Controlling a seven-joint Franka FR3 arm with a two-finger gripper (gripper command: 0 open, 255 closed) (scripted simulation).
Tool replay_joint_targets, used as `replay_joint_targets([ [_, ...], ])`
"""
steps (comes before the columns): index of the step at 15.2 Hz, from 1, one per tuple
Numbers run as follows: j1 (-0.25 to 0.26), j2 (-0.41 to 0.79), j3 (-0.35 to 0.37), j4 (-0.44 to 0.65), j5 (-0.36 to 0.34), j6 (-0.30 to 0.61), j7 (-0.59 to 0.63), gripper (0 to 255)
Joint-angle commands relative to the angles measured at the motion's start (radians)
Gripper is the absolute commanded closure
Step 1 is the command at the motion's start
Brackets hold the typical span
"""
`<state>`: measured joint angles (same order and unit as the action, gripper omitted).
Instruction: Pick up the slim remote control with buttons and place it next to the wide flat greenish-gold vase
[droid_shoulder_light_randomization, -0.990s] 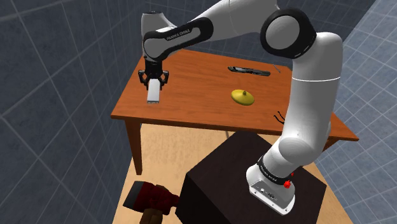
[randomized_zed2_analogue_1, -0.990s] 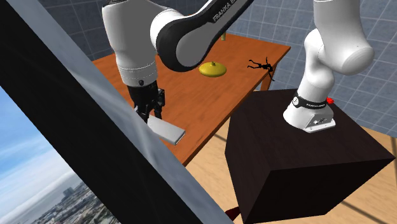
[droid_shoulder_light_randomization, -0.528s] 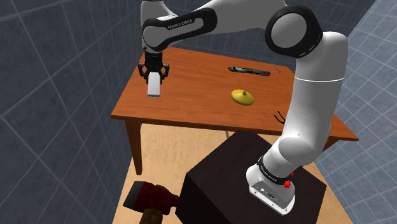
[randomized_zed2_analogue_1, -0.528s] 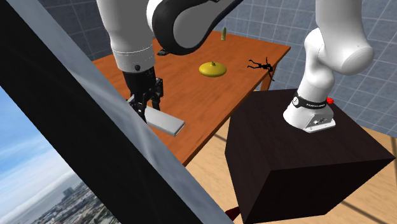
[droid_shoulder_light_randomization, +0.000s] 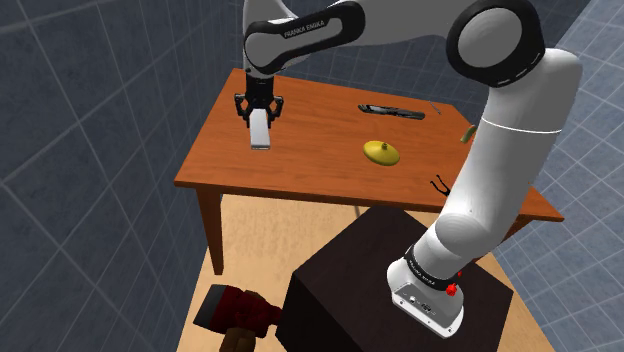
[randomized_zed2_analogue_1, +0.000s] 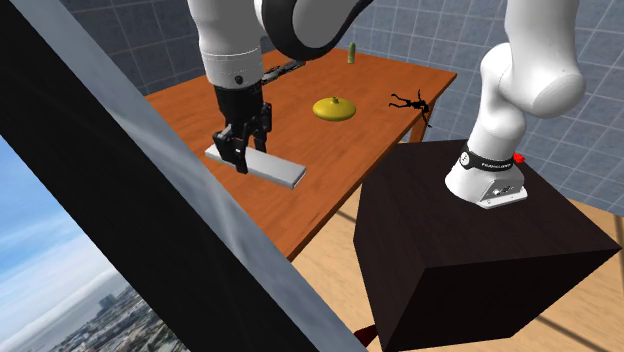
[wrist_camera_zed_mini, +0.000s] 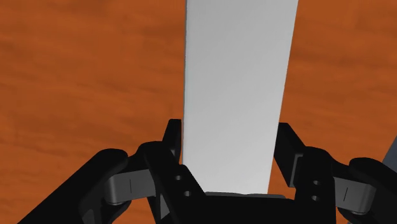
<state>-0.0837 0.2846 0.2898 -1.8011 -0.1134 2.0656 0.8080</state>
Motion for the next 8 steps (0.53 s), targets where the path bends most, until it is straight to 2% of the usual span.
replay_joint_targets([
  [1,-0.032,-0.069,-0.006,-0.097,0.021,0.033,-0.042,255],
  [8,-0.116,-0.267,-0.052,-0.348,0.084,0.098,-0.196,255],
])
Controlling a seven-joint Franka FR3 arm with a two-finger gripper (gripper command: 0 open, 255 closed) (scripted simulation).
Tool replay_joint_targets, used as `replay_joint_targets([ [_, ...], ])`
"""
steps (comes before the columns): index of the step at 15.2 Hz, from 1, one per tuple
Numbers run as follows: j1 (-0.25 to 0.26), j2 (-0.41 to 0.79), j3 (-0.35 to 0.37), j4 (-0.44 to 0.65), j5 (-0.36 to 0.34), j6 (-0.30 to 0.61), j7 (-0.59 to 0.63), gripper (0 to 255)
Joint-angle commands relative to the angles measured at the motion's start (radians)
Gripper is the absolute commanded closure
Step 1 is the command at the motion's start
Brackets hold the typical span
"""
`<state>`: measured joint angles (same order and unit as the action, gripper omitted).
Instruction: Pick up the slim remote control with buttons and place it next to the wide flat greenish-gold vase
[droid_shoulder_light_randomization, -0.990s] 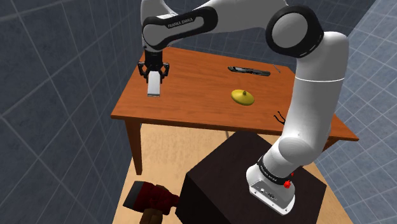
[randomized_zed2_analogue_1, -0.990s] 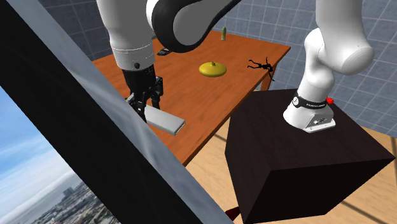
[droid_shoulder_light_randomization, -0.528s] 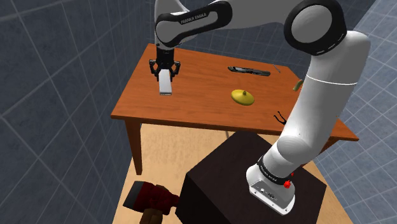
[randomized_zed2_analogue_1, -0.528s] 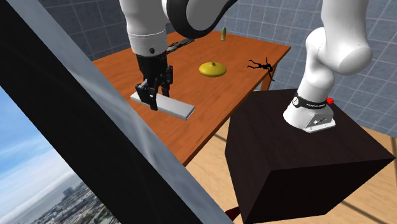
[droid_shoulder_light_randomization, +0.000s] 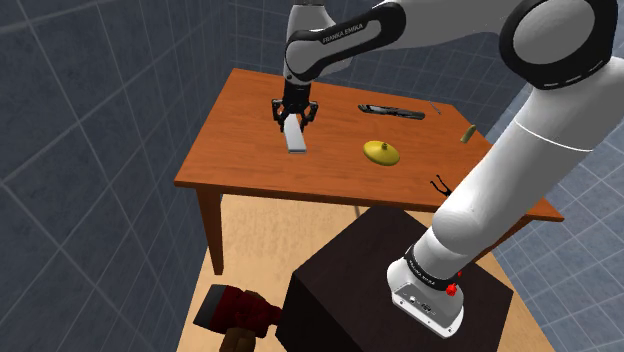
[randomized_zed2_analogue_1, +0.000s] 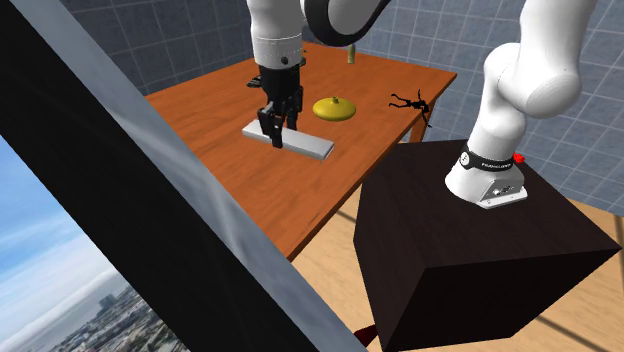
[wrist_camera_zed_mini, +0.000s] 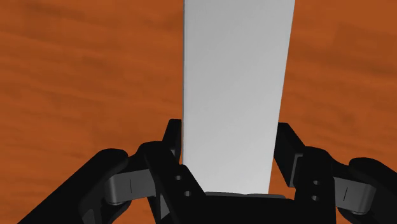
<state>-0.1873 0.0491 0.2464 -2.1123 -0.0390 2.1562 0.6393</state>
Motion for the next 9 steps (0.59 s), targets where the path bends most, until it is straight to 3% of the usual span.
replay_joint_targets([
  [1,-0.023,-0.057,-0.018,-0.068,0.017,0.014,-0.051,255],
  [9,-0.098,-0.241,-0.117,-0.277,0.044,0.043,-0.243,255],
])
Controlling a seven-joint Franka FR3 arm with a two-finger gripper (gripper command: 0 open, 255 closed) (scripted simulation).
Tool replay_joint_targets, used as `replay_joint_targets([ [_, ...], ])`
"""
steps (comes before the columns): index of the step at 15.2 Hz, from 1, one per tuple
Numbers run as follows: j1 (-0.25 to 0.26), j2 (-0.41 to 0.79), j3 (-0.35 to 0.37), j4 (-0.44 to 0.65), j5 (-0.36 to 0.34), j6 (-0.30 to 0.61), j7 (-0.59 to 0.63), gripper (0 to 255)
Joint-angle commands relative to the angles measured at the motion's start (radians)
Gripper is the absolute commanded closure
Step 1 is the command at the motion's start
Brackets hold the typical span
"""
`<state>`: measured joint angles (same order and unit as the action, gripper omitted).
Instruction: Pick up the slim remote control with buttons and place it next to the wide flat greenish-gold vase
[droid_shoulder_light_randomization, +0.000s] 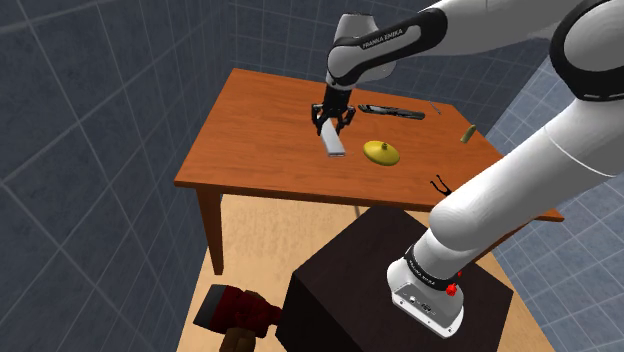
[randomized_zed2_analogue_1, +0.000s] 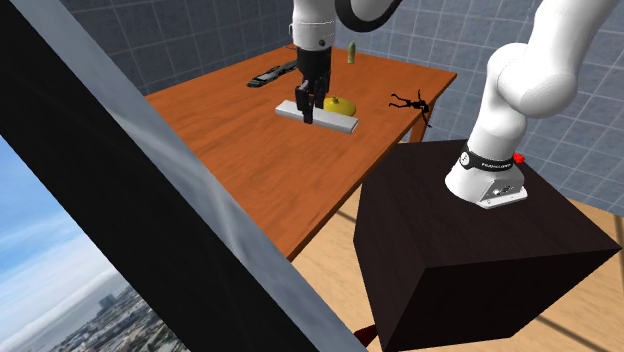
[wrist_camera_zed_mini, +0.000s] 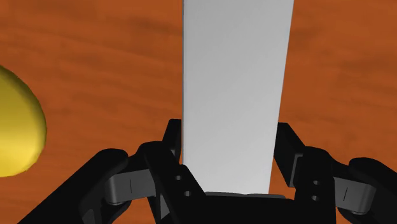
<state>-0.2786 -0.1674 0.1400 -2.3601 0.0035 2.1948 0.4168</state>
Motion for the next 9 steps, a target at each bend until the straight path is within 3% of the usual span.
replay_joint_targets([
  [1,-0.016,-0.045,-0.025,-0.050,0.001,0.006,-0.044,255],
  [9,-0.087,-0.151,-0.132,-0.172,-0.025,0.024,-0.204,255],
])
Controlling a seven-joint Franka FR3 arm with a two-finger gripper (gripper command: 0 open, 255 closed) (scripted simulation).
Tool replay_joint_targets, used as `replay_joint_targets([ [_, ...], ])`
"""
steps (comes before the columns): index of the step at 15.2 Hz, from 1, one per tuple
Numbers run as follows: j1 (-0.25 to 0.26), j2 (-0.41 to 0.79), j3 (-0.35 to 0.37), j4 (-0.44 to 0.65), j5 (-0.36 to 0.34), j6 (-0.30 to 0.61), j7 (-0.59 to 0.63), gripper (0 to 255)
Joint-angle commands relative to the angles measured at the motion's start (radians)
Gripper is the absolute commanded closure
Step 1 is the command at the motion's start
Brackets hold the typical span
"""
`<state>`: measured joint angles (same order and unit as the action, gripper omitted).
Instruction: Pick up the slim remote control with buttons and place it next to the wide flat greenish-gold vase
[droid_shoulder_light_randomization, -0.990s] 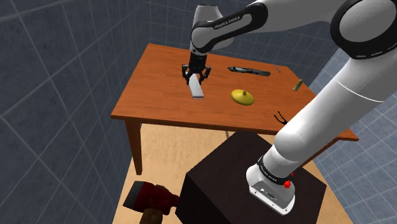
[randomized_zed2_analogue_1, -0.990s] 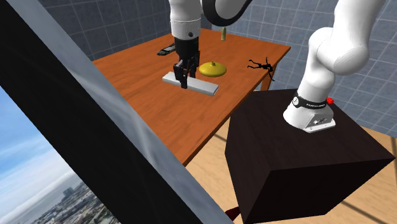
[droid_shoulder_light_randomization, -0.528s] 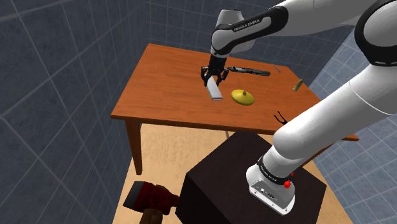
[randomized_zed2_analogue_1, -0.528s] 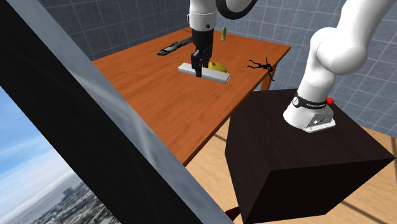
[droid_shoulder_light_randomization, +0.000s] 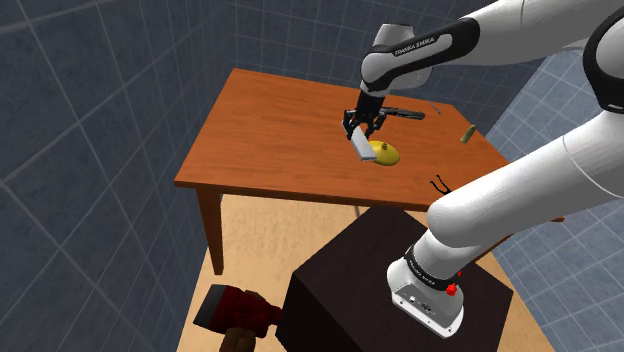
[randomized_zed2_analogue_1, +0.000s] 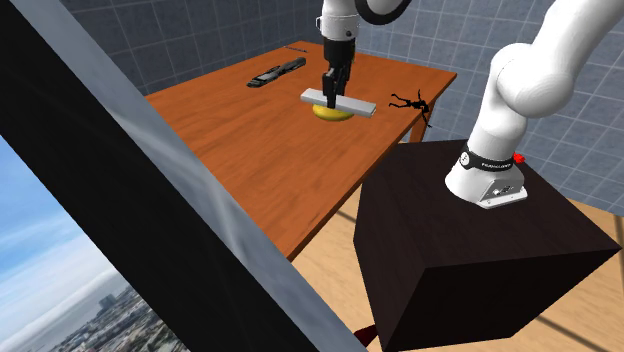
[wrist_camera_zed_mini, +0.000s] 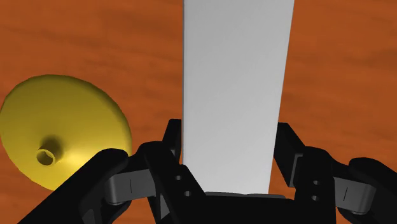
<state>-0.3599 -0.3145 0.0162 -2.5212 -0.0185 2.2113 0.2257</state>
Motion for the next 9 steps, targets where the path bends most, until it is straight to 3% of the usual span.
replay_joint_targets([
  [1,-0.006,0.004,-0.009,-0.018,-0.003,0.023,-0.013,255],
  [9,-0.007,0.077,-0.008,-0.070,-0.007,0.147,-0.009,255],
])
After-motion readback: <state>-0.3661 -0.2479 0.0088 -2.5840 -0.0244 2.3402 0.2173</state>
